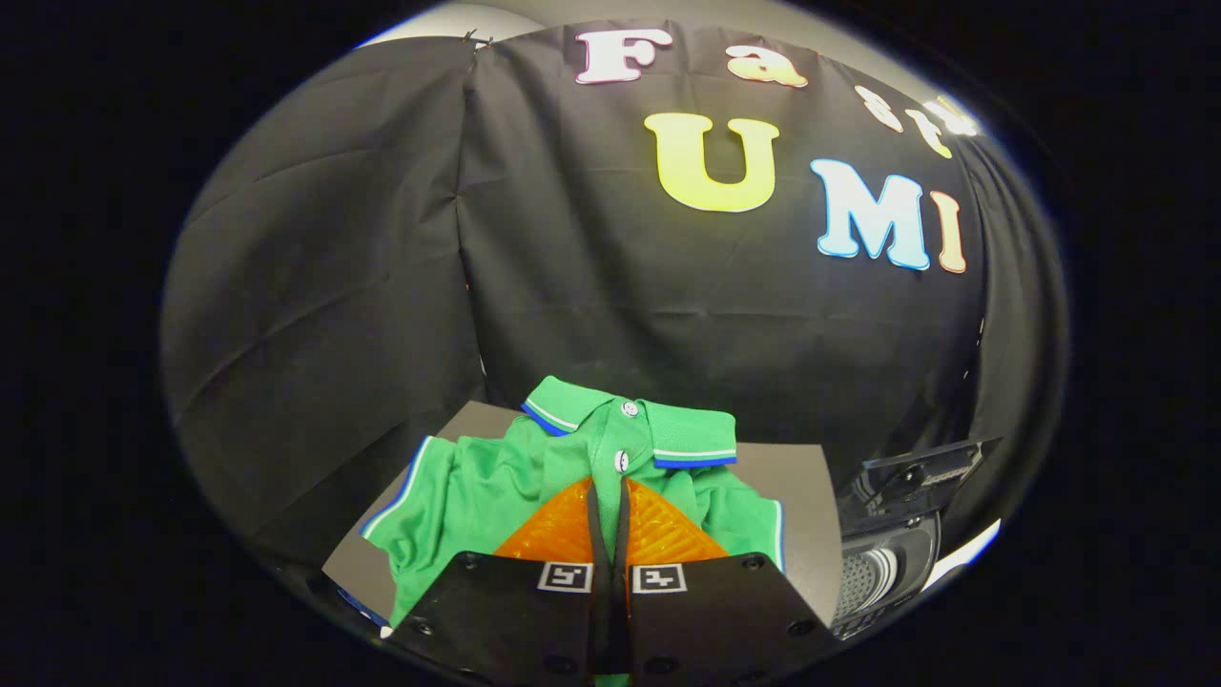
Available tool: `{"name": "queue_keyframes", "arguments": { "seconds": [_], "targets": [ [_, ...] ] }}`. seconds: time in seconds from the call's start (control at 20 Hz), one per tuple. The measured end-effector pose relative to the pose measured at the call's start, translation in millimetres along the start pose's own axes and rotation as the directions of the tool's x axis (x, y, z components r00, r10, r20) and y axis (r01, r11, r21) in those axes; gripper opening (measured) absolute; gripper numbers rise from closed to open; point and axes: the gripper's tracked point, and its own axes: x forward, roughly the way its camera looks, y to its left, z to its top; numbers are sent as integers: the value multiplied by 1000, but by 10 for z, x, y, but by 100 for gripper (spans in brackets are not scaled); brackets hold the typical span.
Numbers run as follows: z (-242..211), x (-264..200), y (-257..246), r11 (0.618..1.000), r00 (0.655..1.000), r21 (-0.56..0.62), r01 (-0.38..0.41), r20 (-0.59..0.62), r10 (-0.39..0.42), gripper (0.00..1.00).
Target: Put the clothes into the washing machine and then close the washing machine lid.
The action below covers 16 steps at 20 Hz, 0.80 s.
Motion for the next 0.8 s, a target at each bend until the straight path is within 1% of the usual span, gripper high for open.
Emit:
{"name": "queue_keyframes", "arguments": {
  "seconds": [0.1, 0.4, 0.65, 0.8],
  "targets": [
    [147, -101, -64, 1000, 999, -19, -9, 41, 10, 1],
    [625, -458, -323, 999, 987, -21, -28, 155, 31, 1],
    [820, -628, -682, 998, 980, -1, -55, 191, 54, 1],
    [928, -733, -969, 998, 976, 0, -55, 213, 54, 1]
  ]
}}
